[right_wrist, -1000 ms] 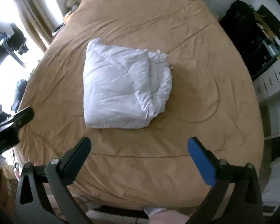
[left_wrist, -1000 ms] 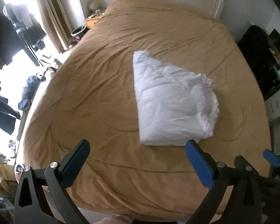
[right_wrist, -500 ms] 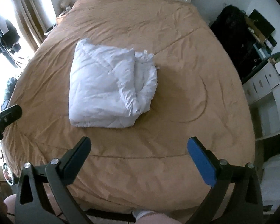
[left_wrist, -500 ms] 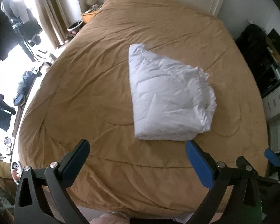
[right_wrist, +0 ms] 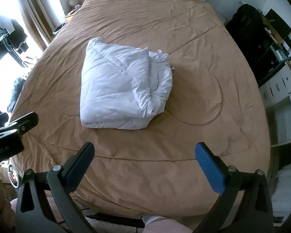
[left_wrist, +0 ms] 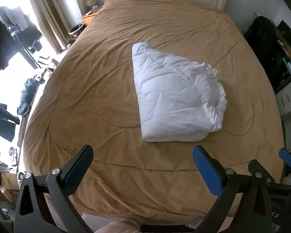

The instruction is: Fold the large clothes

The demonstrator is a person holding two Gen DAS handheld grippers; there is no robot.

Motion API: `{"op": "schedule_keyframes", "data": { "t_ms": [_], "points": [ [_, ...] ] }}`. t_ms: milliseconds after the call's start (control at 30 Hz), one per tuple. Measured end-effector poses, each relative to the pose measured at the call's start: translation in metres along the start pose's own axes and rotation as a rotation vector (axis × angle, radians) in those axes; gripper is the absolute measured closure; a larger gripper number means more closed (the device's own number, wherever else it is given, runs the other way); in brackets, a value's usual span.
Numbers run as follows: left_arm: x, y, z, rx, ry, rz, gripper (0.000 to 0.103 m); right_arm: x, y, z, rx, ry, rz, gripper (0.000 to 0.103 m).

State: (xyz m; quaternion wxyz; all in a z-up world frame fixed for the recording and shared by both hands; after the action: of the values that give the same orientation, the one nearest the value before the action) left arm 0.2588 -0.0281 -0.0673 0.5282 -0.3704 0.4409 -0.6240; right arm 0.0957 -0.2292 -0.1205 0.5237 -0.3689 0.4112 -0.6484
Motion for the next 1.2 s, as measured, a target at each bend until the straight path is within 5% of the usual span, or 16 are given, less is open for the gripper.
{"op": "schedule_keyframes", "data": {
  "t_ms": [1200],
  "points": [
    [-0.001,0.001,-0.004,-0.023,-0.025,-0.039,0.001,0.003,0.009,-0.004,-0.032,0.003,-0.014,0.0]
  ]
}}
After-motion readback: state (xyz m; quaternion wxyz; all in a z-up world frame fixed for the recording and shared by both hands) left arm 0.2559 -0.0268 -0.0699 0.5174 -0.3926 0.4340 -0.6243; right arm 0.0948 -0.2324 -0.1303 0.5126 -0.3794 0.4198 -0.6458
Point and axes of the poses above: each gripper's, at about its wrist camera, not at the fingertips, and y roughly the way its jaws point, x to its right, z to its top, the point moved 8 cm from there along y, roughly the way its jaws point, and after that the axes turned 1 degree about -z, right-handed, at the moved point
